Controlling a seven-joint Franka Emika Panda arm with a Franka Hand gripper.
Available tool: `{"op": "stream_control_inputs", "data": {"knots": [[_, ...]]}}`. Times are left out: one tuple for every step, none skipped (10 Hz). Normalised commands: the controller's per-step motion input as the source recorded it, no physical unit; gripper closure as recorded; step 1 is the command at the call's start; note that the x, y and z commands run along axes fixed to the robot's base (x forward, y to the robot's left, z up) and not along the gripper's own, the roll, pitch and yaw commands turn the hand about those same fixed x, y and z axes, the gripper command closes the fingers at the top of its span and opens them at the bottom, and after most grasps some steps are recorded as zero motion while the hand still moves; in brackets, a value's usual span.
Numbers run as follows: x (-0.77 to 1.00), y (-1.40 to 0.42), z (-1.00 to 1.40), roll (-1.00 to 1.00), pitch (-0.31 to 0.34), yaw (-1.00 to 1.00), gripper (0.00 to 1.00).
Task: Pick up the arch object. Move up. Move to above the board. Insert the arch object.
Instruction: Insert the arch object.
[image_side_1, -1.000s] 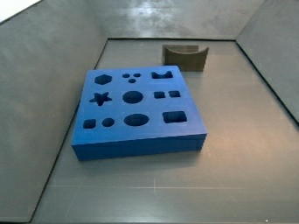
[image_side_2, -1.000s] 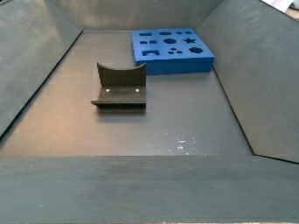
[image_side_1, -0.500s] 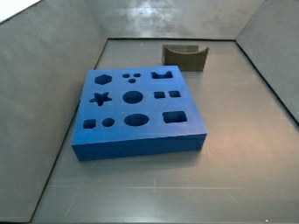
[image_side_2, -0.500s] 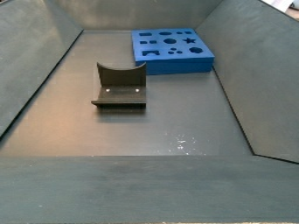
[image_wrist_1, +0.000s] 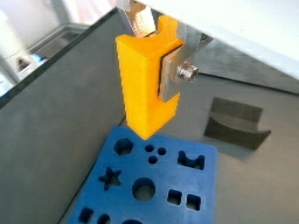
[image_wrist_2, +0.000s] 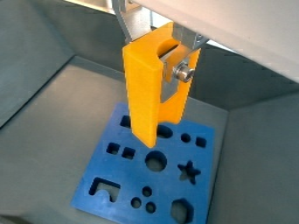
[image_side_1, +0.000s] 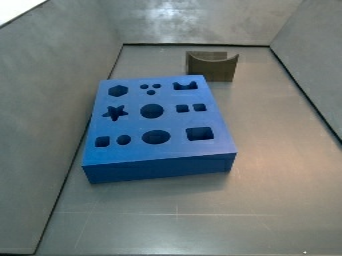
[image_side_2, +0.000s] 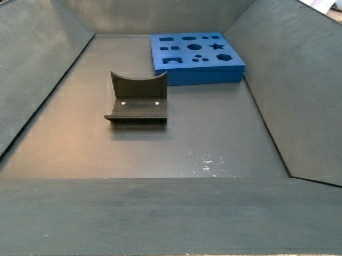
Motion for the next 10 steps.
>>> {"op": "stream_control_inputs", "data": {"knots": [[0.00,0.15,-0.18,-0.07,0.000,-0.62,1.00],[0.00,0.11,-0.21,-0.06,0.000,-0.62,1.00],[0.00,0.11,-0.22,-0.05,0.000,-0.61,1.00],[0.00,0.11,-0.20,-0.06,0.000,-0.58,1.00],[0.00,0.10,-0.19,-0.06,0.000,-0.55,1.00],[0.00,0.10,-0.19,-0.04,0.000,-0.55,1.00],[0.00,0.09,-0.21,-0.01,0.000,-0.58,1.00],[0.00,0.09,-0.21,0.00,0.014,-0.62,1.00],[0.00,0.07,-0.15,0.00,0.024,-0.74,1.00],[-0.13,0.00,-0.10,0.03,-0.014,-0.83,1.00]]}}
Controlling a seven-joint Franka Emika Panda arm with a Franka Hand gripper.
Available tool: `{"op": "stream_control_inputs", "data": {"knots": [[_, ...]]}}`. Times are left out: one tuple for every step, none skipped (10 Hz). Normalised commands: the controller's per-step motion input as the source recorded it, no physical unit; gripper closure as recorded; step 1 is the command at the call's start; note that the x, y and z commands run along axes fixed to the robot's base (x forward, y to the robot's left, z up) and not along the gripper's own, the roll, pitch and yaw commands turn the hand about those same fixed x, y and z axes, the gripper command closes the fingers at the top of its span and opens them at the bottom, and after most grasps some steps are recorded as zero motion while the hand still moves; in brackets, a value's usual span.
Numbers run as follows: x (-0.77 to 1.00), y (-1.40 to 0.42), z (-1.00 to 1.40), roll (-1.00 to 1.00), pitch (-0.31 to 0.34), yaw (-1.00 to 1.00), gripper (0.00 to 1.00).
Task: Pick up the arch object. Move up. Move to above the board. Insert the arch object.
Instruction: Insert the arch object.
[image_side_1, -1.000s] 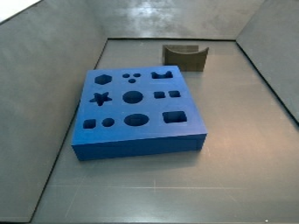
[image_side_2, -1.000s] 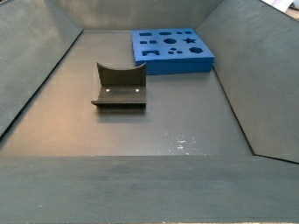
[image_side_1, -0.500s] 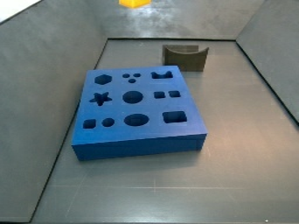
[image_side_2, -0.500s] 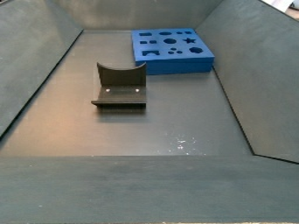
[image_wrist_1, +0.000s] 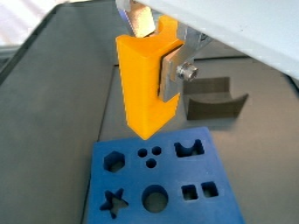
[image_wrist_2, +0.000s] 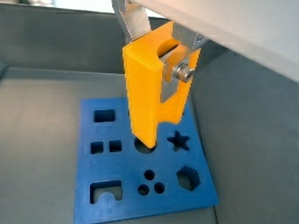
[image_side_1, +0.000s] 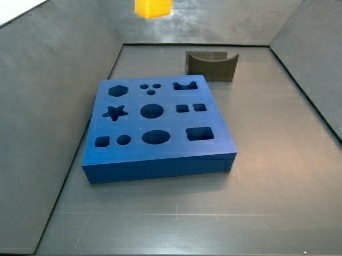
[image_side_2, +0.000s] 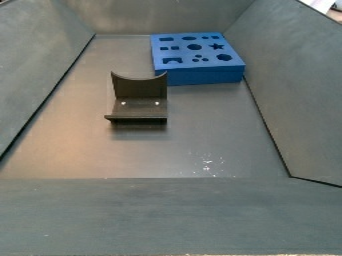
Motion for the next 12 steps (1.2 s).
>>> {"op": "stream_control_inputs", "data": {"knots": [[-0.08,0.00,-0.07,0.00,-0.033,-0.88,1.00],[-0.04,0.00,-0.08,0.00,-0.029,-0.84,1.00],[-0.03,0.00,-0.08,0.00,-0.029,-0.80,1.00],[0.00,0.02,0.00,-0.01,-0.034,-0.56,1.00],[0.00,0.03,0.00,-0.01,-0.017,-0.36,1.00],[-0.02,0.00,0.00,0.00,0.000,0.00,1.00],[-0.05,0.00,0.00,0.00,0.000,0.00,1.00],[-0.09,0.00,-0.05,0.04,0.000,-0.05,1.00],[-0.04,0.03,-0.16,-0.04,-0.049,-0.16,1.00],[0.00,0.09,-0.29,-0.10,-0.050,-0.25,1.00],[0.03,0.06,-0.44,-0.13,-0.063,-0.31,1.00],[0.39,0.08,-0.50,-0.19,-0.074,-0.70,1.00]]}}
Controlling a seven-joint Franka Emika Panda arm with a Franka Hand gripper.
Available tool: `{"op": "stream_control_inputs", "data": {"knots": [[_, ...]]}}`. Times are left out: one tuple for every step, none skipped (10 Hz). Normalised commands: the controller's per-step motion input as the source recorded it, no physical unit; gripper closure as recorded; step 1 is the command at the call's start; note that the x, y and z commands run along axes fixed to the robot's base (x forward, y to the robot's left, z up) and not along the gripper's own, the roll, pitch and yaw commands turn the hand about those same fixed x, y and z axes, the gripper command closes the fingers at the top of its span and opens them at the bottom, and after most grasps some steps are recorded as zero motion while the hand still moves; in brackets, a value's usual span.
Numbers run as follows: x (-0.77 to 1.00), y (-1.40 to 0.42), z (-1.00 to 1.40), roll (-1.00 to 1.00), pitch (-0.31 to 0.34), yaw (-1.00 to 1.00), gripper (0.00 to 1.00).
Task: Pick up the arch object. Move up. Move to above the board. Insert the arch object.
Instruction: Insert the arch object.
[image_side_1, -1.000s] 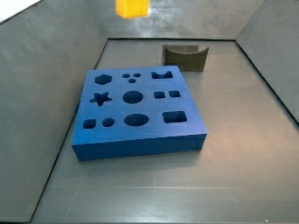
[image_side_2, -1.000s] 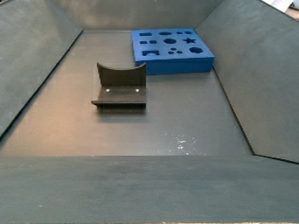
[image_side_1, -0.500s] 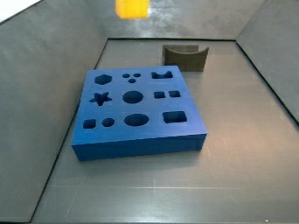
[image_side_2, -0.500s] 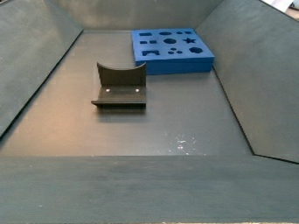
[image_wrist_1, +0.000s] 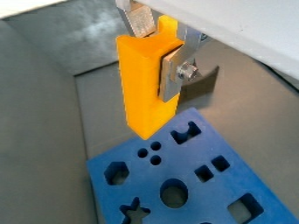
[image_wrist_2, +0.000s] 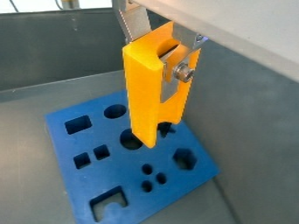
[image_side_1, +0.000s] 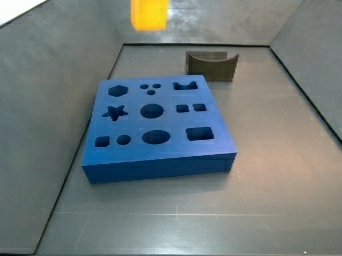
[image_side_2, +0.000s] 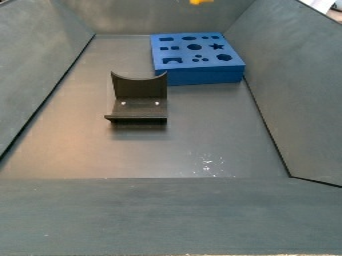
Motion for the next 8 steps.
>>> {"op": "stream_control_inputs", "data": {"knots": [[0.41,0.12,-0.50,-0.21,-0.077,-0.70,1.00],[0.51,0.18,-0.54,-0.23,-0.121,-0.61,1.00],[0.61,0.20,-0.62,-0.17,-0.149,-0.51,1.00],[0.64,0.21,-0.66,-0.13,-0.163,-0.46,1.00],[0.45,0.18,-0.64,-0.05,-0.224,-0.34,1.00],[0.30,0.10,-0.68,0.00,-0.207,-0.16,1.00],[0.22,0.07,-0.69,0.02,-0.204,-0.13,1.00],[0.05,0.04,-0.69,0.10,-0.211,-0.12,1.00]]}}
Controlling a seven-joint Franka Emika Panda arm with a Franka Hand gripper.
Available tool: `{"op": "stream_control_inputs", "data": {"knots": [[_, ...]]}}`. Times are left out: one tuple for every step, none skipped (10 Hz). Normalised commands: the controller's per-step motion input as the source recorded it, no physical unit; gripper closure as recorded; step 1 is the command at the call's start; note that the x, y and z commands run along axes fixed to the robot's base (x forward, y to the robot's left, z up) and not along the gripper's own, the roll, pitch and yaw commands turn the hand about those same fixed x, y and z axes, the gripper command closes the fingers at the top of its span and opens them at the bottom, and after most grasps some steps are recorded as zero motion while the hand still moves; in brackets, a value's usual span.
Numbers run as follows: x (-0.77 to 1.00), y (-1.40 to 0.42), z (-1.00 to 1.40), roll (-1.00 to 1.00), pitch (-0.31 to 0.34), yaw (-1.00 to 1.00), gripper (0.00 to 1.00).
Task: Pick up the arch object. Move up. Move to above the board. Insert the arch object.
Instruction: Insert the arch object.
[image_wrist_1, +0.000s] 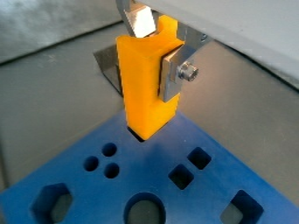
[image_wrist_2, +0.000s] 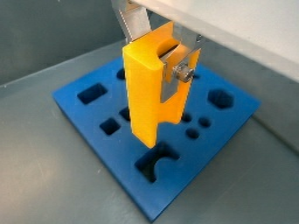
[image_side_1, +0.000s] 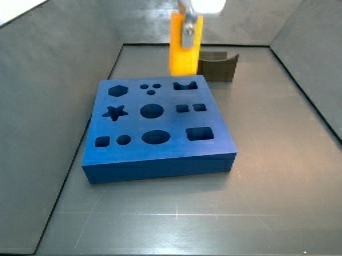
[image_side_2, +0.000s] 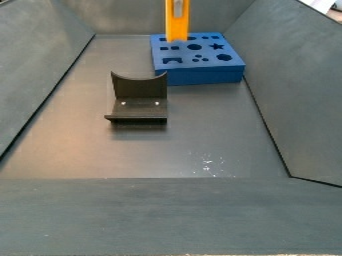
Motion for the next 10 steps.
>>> {"op": "stream_control_inputs", "data": {"knots": [[-0.03,0.04,-0.69,0.17,-0.203,-0.03,1.00],[-0.21,0.00,-0.66,0.24,-0.187,0.00,1.00],[-0.10,0.02,-0.49,0.26,-0.054,-0.02,1.00],[-0.05,0.08,-0.38,0.19,0.000,-0.17,1.00],[0.00,0.07,-0.35,0.12,0.000,-0.32,1.00],[0.22,0.11,-0.34,0.00,-0.036,-0.29,1.00],[0.21,0.20,-0.41,0.04,0.000,-0.22,1.00],[0.12,0.28,-0.41,0.08,0.000,-0.19,1.00],[0.04,0.20,-0.41,0.02,0.000,-0.06,1.00],[0.11,0.08,-0.45,-0.01,-0.047,0.00,1.00]]}}
